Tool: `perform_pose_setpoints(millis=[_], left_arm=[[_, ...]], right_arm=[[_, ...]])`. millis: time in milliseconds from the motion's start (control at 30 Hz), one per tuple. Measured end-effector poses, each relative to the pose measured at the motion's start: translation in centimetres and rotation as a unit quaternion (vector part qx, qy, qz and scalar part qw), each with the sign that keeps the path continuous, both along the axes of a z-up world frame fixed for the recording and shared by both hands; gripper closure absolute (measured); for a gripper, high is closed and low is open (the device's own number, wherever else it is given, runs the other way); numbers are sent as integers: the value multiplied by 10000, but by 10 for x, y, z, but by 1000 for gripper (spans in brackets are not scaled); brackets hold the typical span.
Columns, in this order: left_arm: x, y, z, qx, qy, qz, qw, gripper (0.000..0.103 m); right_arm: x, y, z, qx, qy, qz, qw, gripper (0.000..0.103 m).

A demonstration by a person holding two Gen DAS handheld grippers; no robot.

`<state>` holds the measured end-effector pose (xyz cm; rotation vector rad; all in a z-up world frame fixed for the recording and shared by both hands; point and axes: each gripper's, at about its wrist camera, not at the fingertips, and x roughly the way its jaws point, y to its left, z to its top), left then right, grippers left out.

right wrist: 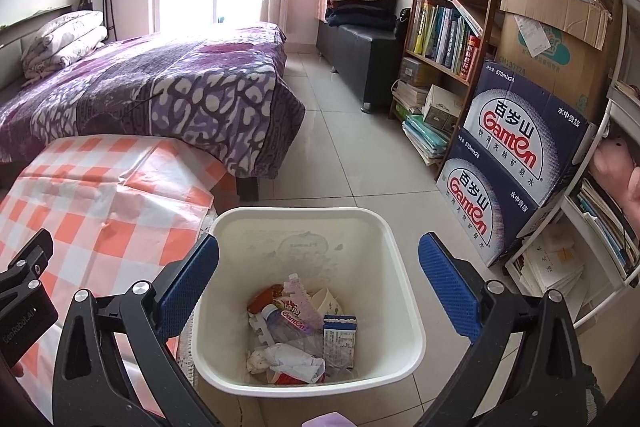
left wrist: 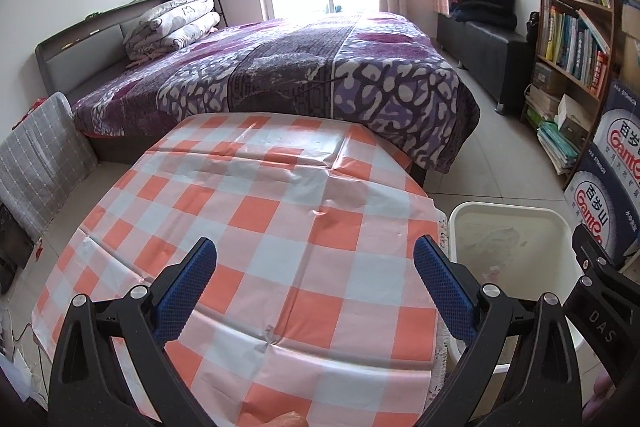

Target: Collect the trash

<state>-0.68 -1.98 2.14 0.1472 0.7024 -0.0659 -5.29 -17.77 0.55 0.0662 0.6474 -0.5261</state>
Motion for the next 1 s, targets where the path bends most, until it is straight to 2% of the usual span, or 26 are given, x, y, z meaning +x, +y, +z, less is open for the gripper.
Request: perform_pose_setpoints(millis=[1000], left_arm=[[0,-2,-3,17,31,-20,10000,7]], right_arm=[[0,-2,-4,57,53,-12,10000,7]])
